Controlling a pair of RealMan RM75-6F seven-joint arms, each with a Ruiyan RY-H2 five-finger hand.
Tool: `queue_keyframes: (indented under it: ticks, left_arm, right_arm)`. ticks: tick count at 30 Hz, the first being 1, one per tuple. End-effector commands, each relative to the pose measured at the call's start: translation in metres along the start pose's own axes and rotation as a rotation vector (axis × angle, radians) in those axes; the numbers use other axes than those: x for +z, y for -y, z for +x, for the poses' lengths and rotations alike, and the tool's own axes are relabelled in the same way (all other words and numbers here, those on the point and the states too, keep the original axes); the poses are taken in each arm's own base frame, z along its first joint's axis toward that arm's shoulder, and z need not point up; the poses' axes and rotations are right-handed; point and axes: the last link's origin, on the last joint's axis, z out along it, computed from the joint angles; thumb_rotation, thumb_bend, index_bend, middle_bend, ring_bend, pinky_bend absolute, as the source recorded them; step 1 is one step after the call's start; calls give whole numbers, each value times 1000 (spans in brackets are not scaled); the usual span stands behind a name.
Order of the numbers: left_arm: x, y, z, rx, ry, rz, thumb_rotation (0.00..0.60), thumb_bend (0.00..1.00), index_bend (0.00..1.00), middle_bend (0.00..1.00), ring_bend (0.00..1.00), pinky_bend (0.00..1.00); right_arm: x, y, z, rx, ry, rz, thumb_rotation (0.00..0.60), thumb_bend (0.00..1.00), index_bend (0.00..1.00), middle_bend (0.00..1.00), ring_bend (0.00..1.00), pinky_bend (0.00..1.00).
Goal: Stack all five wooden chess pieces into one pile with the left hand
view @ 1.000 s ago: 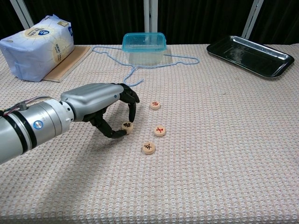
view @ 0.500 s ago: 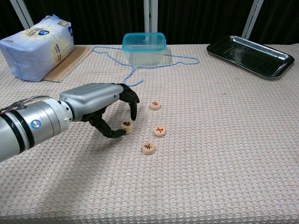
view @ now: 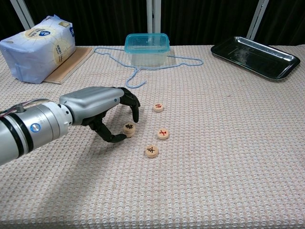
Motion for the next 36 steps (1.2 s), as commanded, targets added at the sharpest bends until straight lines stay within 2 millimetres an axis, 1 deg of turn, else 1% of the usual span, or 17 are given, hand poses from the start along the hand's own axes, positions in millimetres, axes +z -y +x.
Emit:
queue_keyframes:
  ticks: [1,12,21,24,29,31,34,36]
  left_arm:
    - [-1,0,1,1,0,0,600,311,383,134,0,0]
    - [-4,2,2,0,9,8,600,311,425,131,0,0]
    - [-4,1,1,-2,10,7,600,311,417,130,0,0]
    - [-4,1,4,-8,-1,9,600,311,379,127,0,0]
    - [-12,-4,12,26,-29,-17,600,291,206,116,0,0]
    - [-18,-9,18,44,-51,-33,600,274,172,111,0,0]
    - [-27,-18,23,36,-74,-63,600,265,164,107,0,0]
    - [-30,-22,23,46,-78,-89,600,265,180,106,0,0]
  right_arm:
    - [0,0,0,-1,0,0,600,301,0,0,0,0]
    - [0,1,-1,-3,5,-1,600,301,0,0,0,0]
    - [0,1,-1,-3,6,0,600,301,0,0,0,0]
    - [0,0,0,-2,5,-1,600,301,0,0,0,0]
    - [0,0,0,-2,6,1,600,301,0,0,0,0]
    - [1,1,-1,-3,9,0,600,302,0,0,0,0]
    - [0,1,-1,-3,9,2,600,301,0,0,0,0]
    - [0,2,-1,-2,6,3,600,301,0,0,0,0]
